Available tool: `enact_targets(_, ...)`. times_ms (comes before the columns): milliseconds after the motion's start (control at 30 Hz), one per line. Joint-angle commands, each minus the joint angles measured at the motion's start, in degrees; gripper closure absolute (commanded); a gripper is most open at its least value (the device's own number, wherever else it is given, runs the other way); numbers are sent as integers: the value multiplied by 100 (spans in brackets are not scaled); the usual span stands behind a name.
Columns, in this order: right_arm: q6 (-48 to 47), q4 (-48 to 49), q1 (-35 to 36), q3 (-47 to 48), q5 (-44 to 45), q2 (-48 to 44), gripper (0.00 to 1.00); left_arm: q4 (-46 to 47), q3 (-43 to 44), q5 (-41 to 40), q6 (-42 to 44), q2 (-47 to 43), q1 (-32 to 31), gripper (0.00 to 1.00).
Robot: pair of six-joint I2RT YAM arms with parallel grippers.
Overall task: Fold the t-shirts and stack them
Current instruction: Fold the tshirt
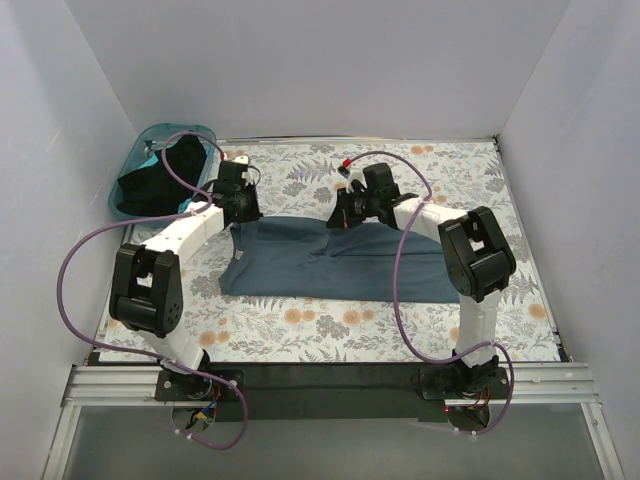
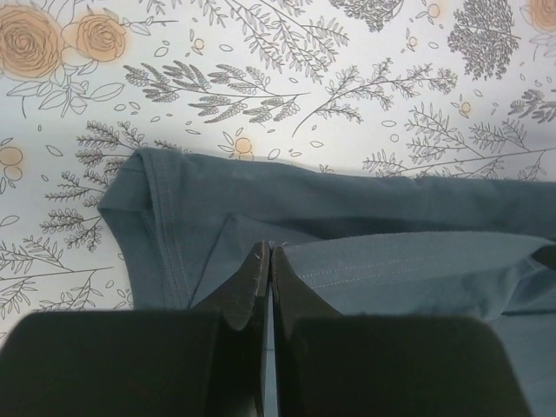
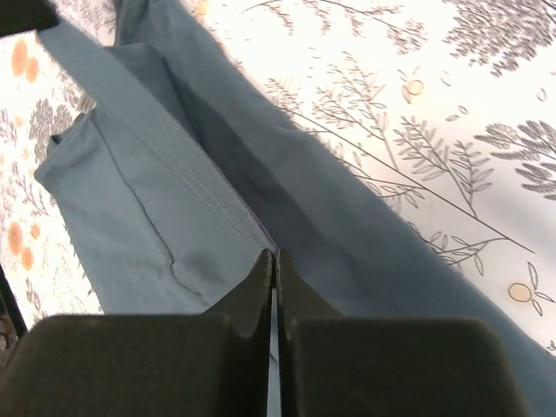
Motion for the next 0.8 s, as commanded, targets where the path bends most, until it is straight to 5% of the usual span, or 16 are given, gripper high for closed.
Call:
enact_targets(0, -465, -317, 171, 119, 211, -321, 99, 227, -95, 120, -147, -366, 129, 100)
enact_targets(767, -1810, -1126, 1112, 119, 2171, -1077, 99, 429, -649, 322, -332, -717, 480, 100)
